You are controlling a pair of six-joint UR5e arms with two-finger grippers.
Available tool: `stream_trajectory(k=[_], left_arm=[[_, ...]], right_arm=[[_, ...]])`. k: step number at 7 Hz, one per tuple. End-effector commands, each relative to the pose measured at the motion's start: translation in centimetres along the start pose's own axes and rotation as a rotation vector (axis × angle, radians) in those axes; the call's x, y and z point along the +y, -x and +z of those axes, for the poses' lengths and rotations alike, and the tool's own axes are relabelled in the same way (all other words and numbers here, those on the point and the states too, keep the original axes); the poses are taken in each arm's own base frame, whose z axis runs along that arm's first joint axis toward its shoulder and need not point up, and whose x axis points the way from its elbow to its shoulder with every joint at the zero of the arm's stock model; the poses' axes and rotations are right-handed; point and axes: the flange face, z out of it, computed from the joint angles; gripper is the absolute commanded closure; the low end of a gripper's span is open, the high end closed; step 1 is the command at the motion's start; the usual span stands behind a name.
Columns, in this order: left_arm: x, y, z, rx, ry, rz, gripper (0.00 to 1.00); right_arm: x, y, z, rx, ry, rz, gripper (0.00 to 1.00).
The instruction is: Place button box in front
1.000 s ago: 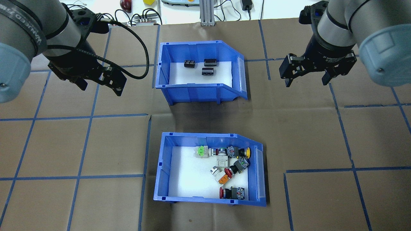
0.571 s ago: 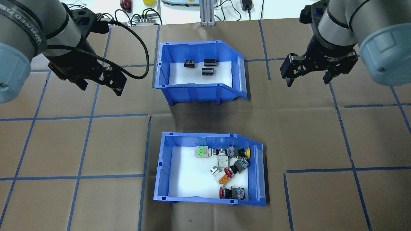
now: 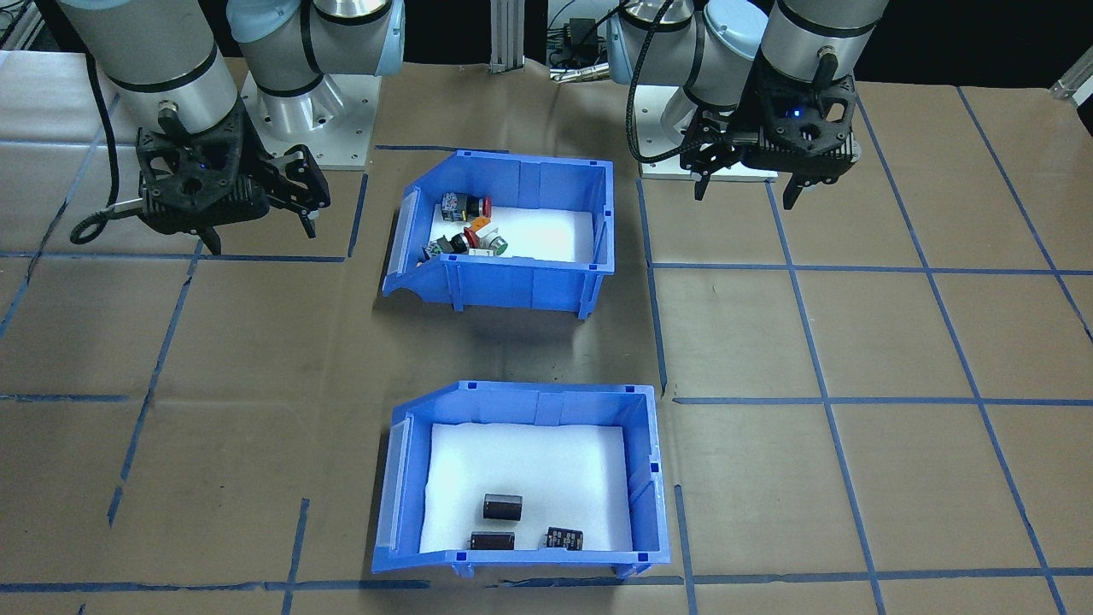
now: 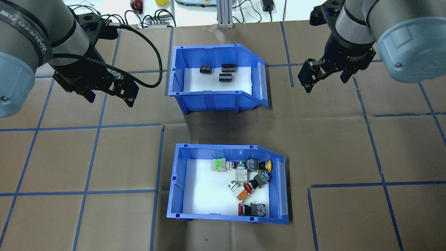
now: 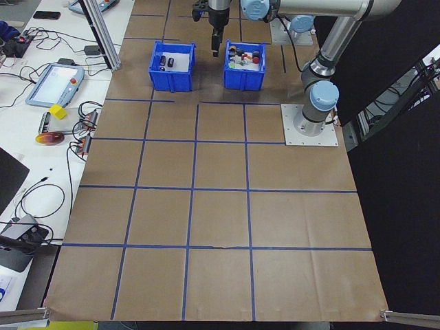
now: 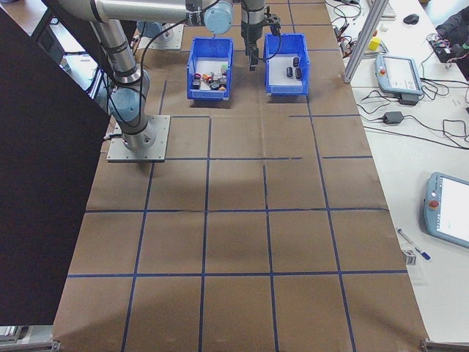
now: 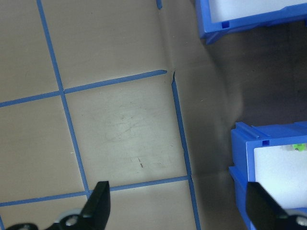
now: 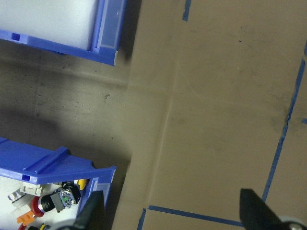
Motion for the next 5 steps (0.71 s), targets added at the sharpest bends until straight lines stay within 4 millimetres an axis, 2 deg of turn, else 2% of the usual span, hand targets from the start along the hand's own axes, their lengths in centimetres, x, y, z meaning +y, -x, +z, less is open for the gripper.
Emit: stream_trajectory(k=[1, 2, 3, 4, 5], left_arm=[[1.1, -0.4, 0.2, -0.001, 0.021, -0.263, 0.01], [1.8, -0.6, 1.1, -0.017, 0.049, -0.407, 0.01], [3.4, -1.1, 1.9, -0.008, 0.06, -0.563, 0.01], [5.9, -1.4, 2.7, -0.011, 0.07, -0.725, 0.01], [8.5, -2.7, 3.7, 0.011, 0.081, -0.972, 0.01]], right_arm=[[-3.7, 2.1, 1.4, -0.003, 0.016, -0.236, 0.0], [-6.3, 3.8, 1.7, 0.01, -0.002, -0.38, 0.0], [-8.9, 6.0, 2.8, 0.01, 0.003, -0.515, 0.0], [-10.7, 8.6, 3.5, 0.011, 0.005, -0.652, 0.0], [-11.6, 11.0, 4.0, 0.009, 0.004, -0.771, 0.0]])
